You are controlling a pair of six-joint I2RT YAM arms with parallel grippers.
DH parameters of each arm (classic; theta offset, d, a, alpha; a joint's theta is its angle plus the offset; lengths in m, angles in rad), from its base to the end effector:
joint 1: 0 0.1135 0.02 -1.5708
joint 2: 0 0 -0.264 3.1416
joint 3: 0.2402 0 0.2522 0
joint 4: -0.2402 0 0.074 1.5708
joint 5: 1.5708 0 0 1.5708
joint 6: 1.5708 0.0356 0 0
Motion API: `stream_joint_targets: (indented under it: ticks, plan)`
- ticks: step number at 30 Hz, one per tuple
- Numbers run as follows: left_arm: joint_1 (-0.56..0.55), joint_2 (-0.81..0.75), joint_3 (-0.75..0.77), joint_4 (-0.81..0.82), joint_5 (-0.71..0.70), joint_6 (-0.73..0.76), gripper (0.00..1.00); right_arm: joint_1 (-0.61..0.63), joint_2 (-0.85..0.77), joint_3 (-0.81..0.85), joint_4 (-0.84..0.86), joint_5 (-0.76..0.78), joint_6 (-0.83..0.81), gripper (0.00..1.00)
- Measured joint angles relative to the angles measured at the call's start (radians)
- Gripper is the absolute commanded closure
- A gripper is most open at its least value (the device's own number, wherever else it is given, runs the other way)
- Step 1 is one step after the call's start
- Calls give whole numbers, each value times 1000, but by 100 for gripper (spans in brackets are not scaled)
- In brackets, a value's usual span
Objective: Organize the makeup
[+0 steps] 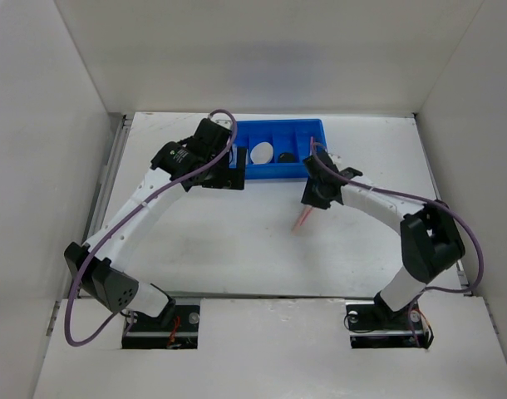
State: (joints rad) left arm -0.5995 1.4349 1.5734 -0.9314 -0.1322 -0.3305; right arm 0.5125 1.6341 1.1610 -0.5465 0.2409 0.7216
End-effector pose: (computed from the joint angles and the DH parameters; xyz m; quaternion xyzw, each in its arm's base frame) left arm 0.2464 -0.1627 0.3905 0.0990 0.9183 -0.1151 0.3656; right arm 0.2996 0.1588 0.2263 0.1322 0.9467 0.0620 0.2872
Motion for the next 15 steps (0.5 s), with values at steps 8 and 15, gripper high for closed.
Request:
stream_joint_targets:
  ticks: [8,15]
  plan:
    - [0,0,-10,1,2,0,0,45,78,-31,35,-32,79,62]
    - [0,0,-21,1,2,1,0,45,109,-32,52,-32,92,62]
